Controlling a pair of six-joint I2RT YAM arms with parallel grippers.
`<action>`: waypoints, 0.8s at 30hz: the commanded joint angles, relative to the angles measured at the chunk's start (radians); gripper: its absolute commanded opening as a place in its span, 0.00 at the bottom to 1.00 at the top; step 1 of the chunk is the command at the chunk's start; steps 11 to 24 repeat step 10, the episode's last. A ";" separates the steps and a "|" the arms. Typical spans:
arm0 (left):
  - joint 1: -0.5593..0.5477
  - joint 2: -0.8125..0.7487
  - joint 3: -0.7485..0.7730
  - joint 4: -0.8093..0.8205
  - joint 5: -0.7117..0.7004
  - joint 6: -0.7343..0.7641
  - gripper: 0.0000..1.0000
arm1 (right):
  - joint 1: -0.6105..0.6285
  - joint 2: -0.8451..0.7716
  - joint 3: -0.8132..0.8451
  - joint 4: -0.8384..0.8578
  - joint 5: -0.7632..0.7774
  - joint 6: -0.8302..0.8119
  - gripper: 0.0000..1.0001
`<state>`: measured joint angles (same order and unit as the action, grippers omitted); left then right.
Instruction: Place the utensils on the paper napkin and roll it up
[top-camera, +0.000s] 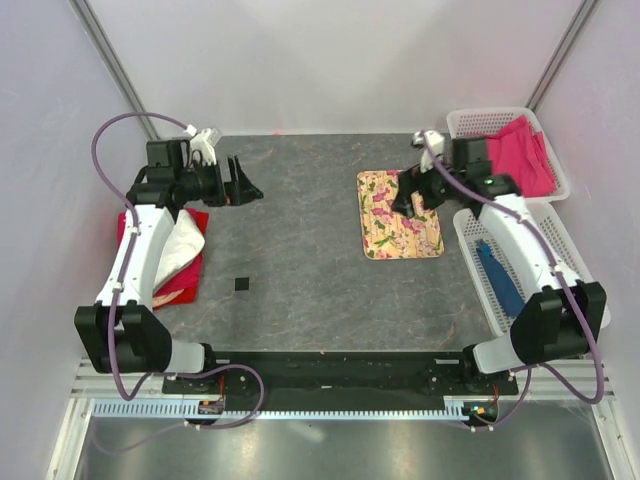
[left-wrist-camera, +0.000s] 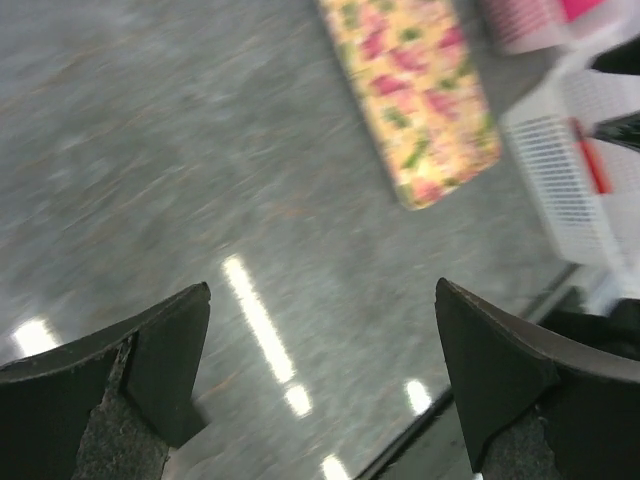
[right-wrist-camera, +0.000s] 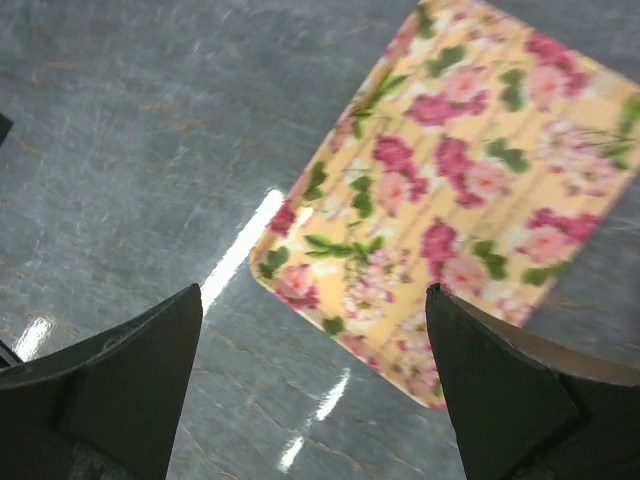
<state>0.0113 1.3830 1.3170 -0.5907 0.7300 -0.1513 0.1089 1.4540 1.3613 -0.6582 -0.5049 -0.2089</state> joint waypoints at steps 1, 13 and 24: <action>0.021 -0.013 -0.053 -0.178 -0.246 0.257 1.00 | 0.156 -0.001 -0.120 0.187 0.161 0.155 0.98; 0.019 -0.110 -0.187 -0.170 -0.285 0.328 1.00 | 0.252 -0.049 -0.185 0.151 0.230 0.131 0.98; 0.019 -0.110 -0.187 -0.170 -0.285 0.328 1.00 | 0.252 -0.049 -0.185 0.151 0.230 0.131 0.98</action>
